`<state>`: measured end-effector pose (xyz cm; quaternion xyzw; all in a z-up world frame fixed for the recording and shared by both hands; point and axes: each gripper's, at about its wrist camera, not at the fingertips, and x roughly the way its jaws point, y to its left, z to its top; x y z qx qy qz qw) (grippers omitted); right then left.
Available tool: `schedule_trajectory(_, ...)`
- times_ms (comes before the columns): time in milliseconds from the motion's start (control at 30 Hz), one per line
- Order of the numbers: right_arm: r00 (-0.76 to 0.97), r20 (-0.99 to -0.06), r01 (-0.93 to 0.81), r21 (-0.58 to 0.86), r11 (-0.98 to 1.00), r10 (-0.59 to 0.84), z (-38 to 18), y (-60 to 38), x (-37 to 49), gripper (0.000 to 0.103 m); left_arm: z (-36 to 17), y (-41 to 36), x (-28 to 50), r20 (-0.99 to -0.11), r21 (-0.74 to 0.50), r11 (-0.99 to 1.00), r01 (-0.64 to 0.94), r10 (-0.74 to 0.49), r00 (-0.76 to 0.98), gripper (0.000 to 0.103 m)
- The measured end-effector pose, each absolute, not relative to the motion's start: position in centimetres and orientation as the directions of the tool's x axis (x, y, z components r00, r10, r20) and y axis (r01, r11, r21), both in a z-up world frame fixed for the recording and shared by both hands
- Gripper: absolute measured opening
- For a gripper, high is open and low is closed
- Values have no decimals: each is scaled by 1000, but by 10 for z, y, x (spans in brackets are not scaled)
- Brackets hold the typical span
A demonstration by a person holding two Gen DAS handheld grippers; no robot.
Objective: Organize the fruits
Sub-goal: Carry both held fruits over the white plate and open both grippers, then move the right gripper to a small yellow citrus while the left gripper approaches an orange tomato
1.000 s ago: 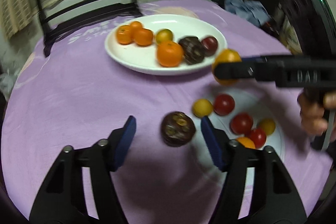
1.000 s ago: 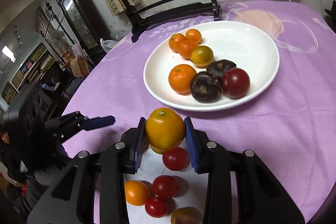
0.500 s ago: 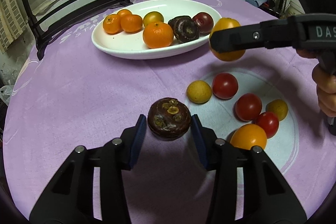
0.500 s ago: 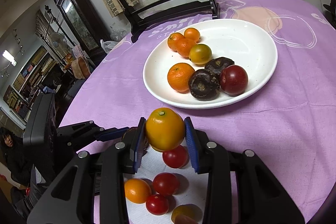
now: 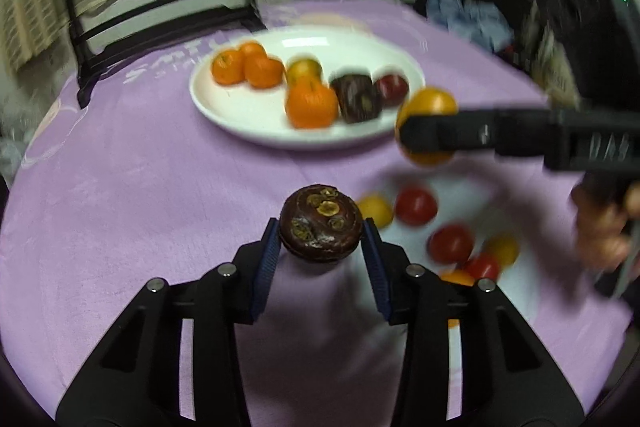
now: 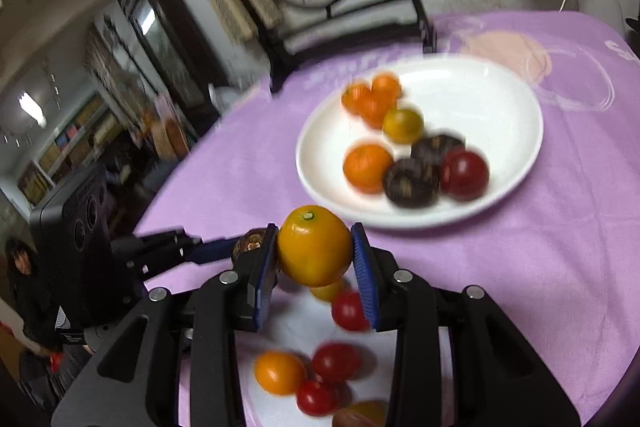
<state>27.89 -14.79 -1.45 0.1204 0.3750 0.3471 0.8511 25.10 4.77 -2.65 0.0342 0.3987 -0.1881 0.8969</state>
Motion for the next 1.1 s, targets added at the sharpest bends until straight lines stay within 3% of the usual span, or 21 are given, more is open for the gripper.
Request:
schedule_trajectory(67, 555, -496, -470, 475, 744, 668, -6, -159, 288, 37, -14, 53, 259, -697, -151, 933, 327, -335, 634, 42)
schedule_trajectory(167, 638, -461, -414, 470, 779, 617, -3, -173, 306, 37, 3, 58, 281, -654, -153, 959, 240, -280, 703, 42)
schedule_trajectory(500, 678, -518, -312, 439, 842, 522, -27, -185, 369, 38, -9, 48, 364, -682, -196, 975, 103, -210, 701, 42)
schedule_trajectory(567, 677, -527, -295, 446, 845, 514, -31, -189, 375, 45, -11, 50, 369, -694, -210, 973, 93, -215, 687, 50)
schedule_trajectory(600, 673, -527, -293, 453, 842, 518, -31, -192, 374, 45, -11, 51, 368, -693, -216, 972, 88, -216, 688, 67)
schedule_trajectory(633, 670, -522, -297, 463, 835, 527, -30, -195, 372, 45, -9, 52, 364, -683, -212, 974, 80, -206, 701, 74)
schedule_trajectory(833, 660, -499, -369, 437, 821, 562, -15, -196, 338, 48, 16, 57, 323, -625, -169, 983, 74, -165, 763, 92)
schedule_trajectory(967, 587, -535, -460, 397, 794, 607, -21, -191, 307, 49, 10, 62, 289, -621, -149, 983, 104, -175, 764, 94)
schedule_trajectory(1100, 514, -600, -601, 260, 756, 614, -35, -183, 265, 49, -5, 69, 257, -639, -126, 983, 132, -182, 747, 95)
